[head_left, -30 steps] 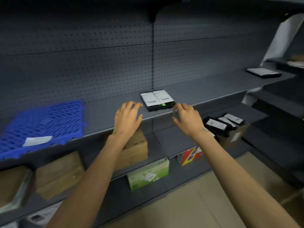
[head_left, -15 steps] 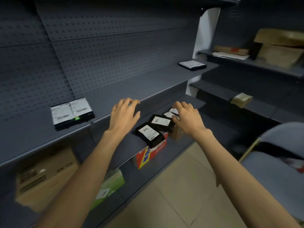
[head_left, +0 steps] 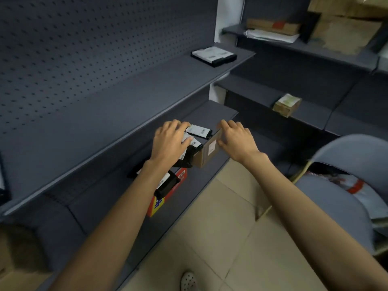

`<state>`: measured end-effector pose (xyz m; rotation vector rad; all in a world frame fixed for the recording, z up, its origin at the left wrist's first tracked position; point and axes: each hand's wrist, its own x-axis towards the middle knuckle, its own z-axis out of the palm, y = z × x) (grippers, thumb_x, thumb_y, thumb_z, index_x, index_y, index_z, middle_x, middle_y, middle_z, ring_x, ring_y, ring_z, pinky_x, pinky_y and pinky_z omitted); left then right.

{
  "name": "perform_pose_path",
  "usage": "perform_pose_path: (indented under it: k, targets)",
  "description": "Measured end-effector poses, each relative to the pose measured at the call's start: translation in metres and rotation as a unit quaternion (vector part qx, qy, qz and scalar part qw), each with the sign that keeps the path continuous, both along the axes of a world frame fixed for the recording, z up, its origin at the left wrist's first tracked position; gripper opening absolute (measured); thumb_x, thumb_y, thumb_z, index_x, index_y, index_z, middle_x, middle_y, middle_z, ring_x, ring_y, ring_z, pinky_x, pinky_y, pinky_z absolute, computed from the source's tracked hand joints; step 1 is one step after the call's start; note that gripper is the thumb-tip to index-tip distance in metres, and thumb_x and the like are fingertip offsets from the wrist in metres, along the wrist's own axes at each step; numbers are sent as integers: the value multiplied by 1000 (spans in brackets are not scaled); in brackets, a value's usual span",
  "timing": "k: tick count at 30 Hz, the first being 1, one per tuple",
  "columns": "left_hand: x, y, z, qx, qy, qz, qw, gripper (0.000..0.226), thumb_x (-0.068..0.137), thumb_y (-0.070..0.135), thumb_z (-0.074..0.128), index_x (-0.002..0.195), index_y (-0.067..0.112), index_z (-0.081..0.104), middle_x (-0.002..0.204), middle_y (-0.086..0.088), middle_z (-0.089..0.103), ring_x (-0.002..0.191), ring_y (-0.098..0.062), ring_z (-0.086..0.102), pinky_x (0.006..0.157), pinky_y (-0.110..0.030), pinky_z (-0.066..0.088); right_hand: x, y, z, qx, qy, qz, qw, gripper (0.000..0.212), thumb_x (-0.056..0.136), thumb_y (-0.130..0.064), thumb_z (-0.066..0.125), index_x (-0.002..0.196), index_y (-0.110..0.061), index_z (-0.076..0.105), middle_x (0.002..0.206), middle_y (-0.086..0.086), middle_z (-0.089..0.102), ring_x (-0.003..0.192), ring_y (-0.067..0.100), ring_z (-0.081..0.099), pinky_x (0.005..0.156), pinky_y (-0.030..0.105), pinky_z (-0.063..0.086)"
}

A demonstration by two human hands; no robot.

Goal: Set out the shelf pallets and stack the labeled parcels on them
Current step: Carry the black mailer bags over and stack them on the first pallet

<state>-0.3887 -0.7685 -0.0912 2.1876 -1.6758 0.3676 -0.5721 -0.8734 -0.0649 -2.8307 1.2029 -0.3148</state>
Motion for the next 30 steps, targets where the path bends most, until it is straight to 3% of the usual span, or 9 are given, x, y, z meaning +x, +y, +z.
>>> perform_pose_path:
  k: [8,14,19,23,30]
  targets:
    - [13,-61,-71,90,58,30,994,38,89,23,63,127,17,58,120,-9,61,110,-30,56,83,-44,48,34,-81,-68,70,42,40,996,39,92,-27,54,128,-15,47,125,11,53,115,35,48,91,44,39]
    - [31,-91,-128,111,84,126,982,35,90,27,63,122,13,63,117,-12,65,105,-33,59,77,-44,50,83,-146,-123,124,74,129,981,41,91,-21,58,130,-13,48,125,12,54,119,35,48,95,47,41]
    - [36,-118,-169,133,103,224,960,37,89,34,64,119,14,66,115,-11,66,104,-34,60,78,-45,52,122,-193,-166,110,98,221,964,36,91,-22,55,125,-13,51,117,10,56,108,33,55,82,42,47]
    - [39,-132,-205,140,141,283,938,48,85,38,45,123,17,64,119,-11,64,108,-35,58,84,-46,49,147,-223,-209,114,107,281,947,31,92,-25,57,121,-13,52,112,11,59,104,32,57,74,38,46]
    - [48,-120,-285,113,183,382,899,43,92,39,54,130,17,57,124,-11,59,116,-33,52,93,-48,45,183,-231,-291,168,146,313,923,43,92,-29,55,131,-13,47,124,15,55,114,35,50,87,44,47]
